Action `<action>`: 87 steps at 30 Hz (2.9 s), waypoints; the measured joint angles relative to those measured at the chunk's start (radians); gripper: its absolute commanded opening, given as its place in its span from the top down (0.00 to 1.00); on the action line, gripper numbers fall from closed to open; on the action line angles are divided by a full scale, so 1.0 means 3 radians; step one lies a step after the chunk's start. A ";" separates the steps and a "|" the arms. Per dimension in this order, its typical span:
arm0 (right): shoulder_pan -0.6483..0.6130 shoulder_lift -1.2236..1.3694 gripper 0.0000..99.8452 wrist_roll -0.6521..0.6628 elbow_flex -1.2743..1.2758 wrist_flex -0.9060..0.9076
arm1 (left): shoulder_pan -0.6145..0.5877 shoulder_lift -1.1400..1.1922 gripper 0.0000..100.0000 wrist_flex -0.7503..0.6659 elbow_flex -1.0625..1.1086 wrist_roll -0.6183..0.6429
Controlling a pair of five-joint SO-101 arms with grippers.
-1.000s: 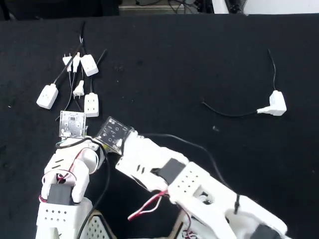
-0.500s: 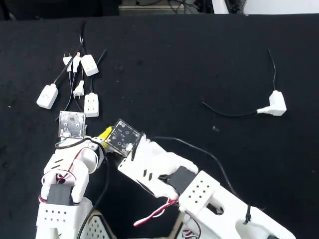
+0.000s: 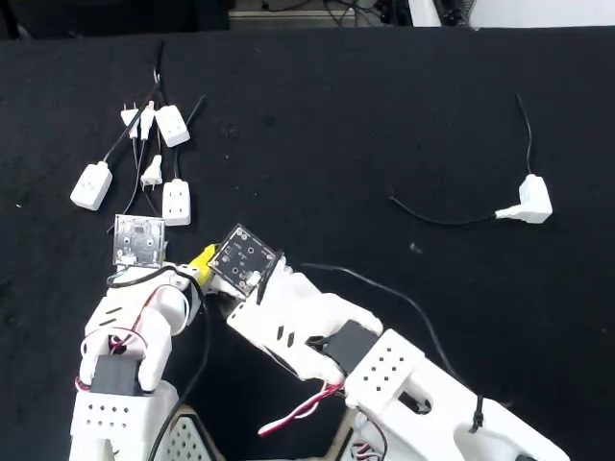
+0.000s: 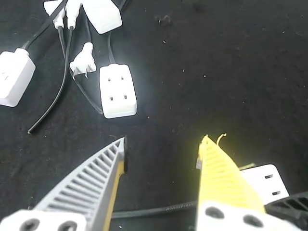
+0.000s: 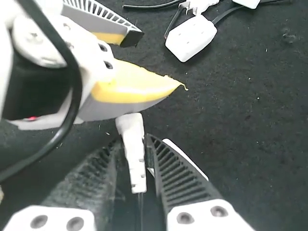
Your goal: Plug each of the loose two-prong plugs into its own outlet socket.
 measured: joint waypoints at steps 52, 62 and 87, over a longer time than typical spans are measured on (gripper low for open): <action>0.0271 0.0000 0.99 -0.0010 -0.0419 0.0885 | -0.0414 0.0036 0.75 -0.0031 0.0082 0.0194; 0.0522 0.0680 0.99 -0.0010 -0.1064 0.1468 | -0.0409 0.1023 0.75 -0.0138 -0.0317 0.0102; 0.0481 0.1657 0.99 0.0373 -0.1632 0.2409 | 0.0036 0.3427 0.75 -0.1120 -0.0829 0.0097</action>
